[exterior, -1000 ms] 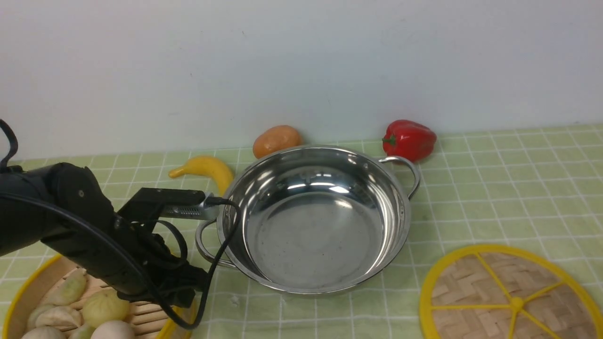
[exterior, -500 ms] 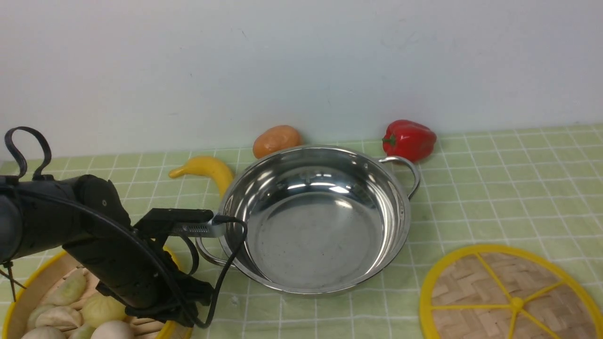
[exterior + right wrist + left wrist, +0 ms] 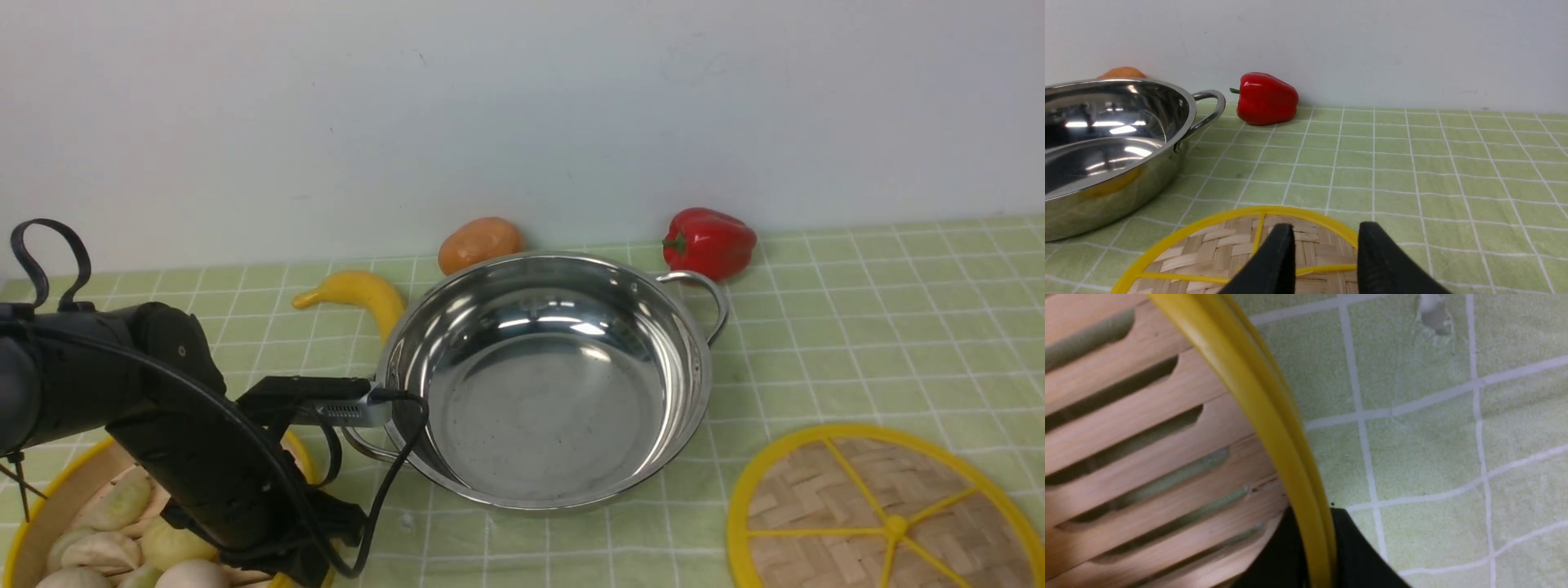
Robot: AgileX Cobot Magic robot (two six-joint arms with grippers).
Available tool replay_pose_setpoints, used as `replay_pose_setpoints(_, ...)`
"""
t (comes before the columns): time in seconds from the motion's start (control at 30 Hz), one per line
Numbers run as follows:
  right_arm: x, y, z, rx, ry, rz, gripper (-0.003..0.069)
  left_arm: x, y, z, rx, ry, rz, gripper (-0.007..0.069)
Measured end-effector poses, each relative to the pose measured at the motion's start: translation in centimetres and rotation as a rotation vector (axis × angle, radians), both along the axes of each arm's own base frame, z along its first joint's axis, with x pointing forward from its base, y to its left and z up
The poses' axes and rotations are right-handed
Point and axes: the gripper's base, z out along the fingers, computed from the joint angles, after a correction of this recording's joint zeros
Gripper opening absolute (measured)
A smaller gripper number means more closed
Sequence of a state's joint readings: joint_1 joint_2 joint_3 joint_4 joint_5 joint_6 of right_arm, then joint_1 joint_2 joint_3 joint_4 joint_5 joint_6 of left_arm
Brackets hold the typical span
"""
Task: Place the steamer in the pot on the green tablecloth, and put the lid on the steamer.
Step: 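Grasp the rim of the steamer basket holding the buns with the left gripper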
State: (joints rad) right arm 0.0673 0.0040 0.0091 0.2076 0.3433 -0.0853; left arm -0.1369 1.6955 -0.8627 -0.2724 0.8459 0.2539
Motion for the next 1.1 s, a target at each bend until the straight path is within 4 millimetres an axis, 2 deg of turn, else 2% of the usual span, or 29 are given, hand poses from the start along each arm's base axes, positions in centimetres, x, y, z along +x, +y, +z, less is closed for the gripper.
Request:
replay_pose_setpoints(0.23,0.0,0.0,0.0,0.000,0.000,0.000,0.0242,0.0,0.0,0.0,-0.001,0.000,-0.001,0.0042)
replay_pose_setpoints(0.37,0.0,0.0,0.0,0.000,0.000,0.000,0.0242,-0.2,0.3,1.1,0.028,0.000,-0.032,0.0031)
replay_pose_setpoints(0.6,0.0,0.0,0.0,0.000,0.000,0.000,0.0242,-1.2,2.2,5.6,0.223,0.023,-0.168,0.0022)
replay_pose_setpoints(0.7,0.0,0.0,0.0,0.000,0.000,0.000,0.0242,-1.3,2.7,7.4,0.276,-0.009,-0.185,0.0022)
replay_pose_setpoints(0.8,0.0,0.0,0.0,0.000,0.000,0.000,0.0242,-0.9,2.8,10.4,0.291,-0.105,-0.176,0.0022)
replay_pose_setpoints(0.9,0.0,0.0,0.0,0.000,0.000,0.000,0.0242,-0.4,1.7,12.5,0.292,-0.175,-0.214,0.0022)
replay_pose_setpoints(1.0,0.0,0.0,0.0,0.000,0.000,0.000,0.0242,0.0,-0.6,13.9,0.295,-0.234,-0.331,0.0022)
replay_pose_setpoints(1.07,0.0,0.0,0.0,0.000,0.000,0.000,0.0242,0.4,-2.8,14.7,0.304,-0.279,-0.436,0.0022)
replay_pose_setpoints(1.1,0.0,0.0,0.0,0.000,0.000,0.000,0.0242,0.4,-3.0,14.8,0.305,-0.286,-0.446,0.0022)
